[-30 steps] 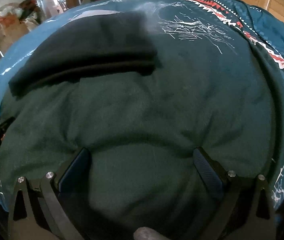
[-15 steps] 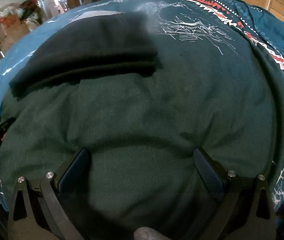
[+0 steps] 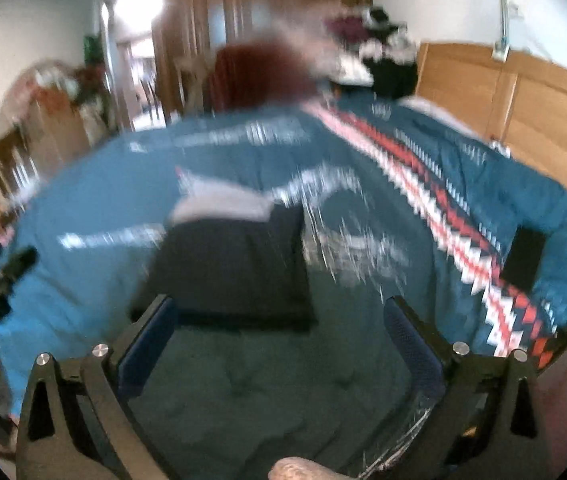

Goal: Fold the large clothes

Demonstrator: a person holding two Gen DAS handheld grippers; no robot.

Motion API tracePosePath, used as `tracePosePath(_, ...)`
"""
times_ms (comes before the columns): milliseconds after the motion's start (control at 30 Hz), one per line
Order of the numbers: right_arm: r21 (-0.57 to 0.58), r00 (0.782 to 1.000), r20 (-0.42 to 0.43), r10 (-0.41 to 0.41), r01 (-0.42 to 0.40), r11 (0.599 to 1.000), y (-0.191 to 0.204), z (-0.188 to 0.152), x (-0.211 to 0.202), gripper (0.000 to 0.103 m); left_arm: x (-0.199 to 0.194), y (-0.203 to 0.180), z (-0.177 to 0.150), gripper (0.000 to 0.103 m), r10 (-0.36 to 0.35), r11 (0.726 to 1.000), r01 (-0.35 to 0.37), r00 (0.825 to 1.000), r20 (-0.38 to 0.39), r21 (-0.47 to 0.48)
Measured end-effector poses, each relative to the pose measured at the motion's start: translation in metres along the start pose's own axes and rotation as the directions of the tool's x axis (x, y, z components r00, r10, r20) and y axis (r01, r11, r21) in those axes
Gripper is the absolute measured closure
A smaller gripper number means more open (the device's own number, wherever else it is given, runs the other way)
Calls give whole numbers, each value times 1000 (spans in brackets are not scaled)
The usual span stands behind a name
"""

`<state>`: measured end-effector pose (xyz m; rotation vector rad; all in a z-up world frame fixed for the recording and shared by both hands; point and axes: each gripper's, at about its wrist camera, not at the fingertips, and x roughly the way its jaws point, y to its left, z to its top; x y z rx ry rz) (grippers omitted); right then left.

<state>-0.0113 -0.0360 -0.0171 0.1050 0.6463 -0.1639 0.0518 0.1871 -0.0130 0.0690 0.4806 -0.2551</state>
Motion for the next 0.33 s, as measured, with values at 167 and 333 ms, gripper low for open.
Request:
tracePosePath(167,25,997,11,77,-77,997,12,26,-21,0,-24,-4,17,0,-3,1000,3,998,64,4)
tracePosePath(333,36,996,40,75,-76,996,18,31,-30,0,-28,5,17,0,-7,1000,9,998,68,-23)
